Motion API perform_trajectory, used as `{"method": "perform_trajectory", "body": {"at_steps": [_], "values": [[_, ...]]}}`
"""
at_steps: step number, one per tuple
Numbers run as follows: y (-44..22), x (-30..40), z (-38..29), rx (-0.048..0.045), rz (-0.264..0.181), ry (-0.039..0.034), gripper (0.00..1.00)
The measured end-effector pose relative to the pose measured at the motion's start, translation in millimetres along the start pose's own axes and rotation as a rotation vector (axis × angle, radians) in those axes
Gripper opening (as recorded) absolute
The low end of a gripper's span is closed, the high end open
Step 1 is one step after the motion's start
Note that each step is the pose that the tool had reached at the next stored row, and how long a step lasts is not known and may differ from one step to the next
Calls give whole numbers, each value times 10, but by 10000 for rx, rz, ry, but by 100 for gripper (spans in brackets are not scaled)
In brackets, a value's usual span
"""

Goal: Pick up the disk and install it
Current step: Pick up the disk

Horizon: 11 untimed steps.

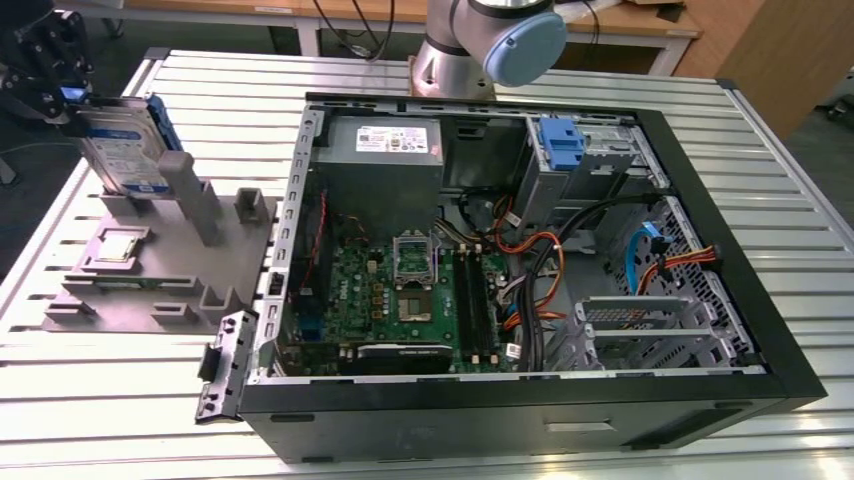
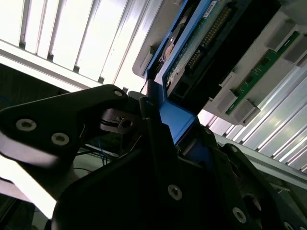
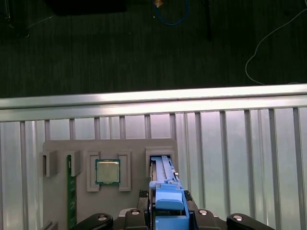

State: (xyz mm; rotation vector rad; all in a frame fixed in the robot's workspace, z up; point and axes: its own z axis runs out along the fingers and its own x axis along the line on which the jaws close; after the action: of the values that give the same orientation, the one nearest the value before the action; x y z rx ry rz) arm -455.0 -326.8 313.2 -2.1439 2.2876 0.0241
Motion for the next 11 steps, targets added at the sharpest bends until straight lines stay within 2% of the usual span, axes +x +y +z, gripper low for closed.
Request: {"method": "perform_trajectory", "body": {"at_steps": [11], "values": [[0, 0, -30, 0, 0, 1, 37]]}}
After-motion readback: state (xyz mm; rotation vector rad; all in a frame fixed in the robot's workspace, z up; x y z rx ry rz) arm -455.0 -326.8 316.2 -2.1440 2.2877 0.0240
